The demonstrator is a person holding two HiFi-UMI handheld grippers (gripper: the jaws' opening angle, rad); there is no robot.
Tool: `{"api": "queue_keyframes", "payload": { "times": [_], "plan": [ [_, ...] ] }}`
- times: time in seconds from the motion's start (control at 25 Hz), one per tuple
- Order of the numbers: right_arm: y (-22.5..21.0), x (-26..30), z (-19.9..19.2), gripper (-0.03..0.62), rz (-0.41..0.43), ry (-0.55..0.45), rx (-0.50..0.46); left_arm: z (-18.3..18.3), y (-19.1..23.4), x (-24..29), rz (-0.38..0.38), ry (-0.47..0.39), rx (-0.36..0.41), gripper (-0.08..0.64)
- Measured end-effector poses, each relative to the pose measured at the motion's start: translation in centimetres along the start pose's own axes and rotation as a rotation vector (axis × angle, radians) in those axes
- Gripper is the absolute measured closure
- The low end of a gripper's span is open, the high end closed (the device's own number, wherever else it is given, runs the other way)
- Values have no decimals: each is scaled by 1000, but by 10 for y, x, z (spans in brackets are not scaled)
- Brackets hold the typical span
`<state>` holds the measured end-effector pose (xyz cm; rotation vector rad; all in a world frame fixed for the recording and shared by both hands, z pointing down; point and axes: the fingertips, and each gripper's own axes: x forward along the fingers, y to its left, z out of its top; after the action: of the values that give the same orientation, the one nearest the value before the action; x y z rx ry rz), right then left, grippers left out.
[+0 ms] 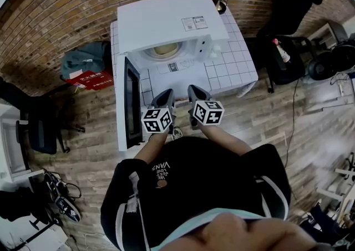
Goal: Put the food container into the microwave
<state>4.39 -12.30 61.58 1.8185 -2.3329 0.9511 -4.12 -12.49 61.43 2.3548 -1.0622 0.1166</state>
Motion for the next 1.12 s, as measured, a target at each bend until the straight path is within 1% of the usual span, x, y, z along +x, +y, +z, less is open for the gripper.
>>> {"api": "queue_keyframes", "payload": {
  "times": [0.28, 0.88, 1.12],
  "plan": [
    [-4, -11, 3, 587, 36, 18, -19, -3, -13, -1, 39, -18, -13, 548],
    [-17, -36, -6, 588, 106, 74, -52, -20, -39, -10, 123, -58, -47, 548],
    [-20, -47, -11, 588, 126, 82, -61, -28, -49, -17, 143, -71, -54, 548]
  ]
}}
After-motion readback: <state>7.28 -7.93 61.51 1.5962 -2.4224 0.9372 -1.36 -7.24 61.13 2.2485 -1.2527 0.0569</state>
